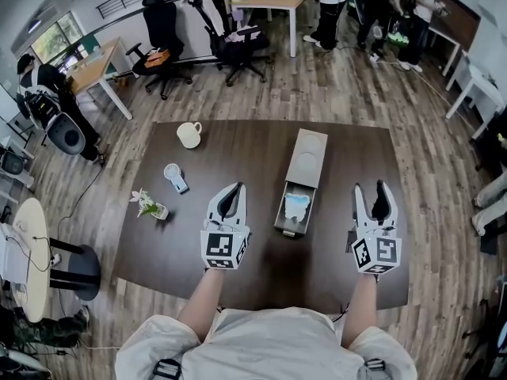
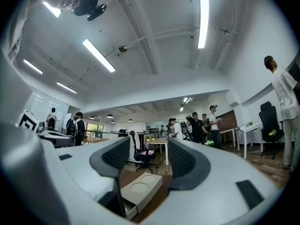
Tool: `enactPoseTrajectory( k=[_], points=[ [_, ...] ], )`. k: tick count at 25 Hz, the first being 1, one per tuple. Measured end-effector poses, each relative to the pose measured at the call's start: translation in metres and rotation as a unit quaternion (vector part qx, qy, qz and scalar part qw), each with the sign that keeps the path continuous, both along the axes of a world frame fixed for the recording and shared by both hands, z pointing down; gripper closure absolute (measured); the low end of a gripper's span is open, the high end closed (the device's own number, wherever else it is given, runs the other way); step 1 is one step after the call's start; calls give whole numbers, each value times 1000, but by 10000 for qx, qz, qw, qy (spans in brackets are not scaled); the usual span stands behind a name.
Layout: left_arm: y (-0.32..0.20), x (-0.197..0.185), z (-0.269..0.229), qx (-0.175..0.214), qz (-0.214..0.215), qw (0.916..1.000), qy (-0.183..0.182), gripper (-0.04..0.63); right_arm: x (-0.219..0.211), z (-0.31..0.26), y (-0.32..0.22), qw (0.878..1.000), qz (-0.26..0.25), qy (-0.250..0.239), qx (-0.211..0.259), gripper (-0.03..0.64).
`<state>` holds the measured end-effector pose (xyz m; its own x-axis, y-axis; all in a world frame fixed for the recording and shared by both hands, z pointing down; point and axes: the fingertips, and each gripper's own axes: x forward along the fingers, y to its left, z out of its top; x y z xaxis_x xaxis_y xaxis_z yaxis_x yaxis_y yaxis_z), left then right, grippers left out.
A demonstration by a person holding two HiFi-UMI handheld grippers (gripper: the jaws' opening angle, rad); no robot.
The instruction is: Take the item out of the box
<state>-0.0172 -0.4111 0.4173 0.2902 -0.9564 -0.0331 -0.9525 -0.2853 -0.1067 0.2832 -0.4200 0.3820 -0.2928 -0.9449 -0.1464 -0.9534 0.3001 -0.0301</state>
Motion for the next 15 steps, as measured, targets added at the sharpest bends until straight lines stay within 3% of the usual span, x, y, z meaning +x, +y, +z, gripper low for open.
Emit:
enactPoseTrajectory(
  k=[15],
  points=[
    [-15, 1, 14, -126, 48, 9998, 119, 592, -6, 9, -10, 9995, -43, 193, -226, 368]
  ],
)
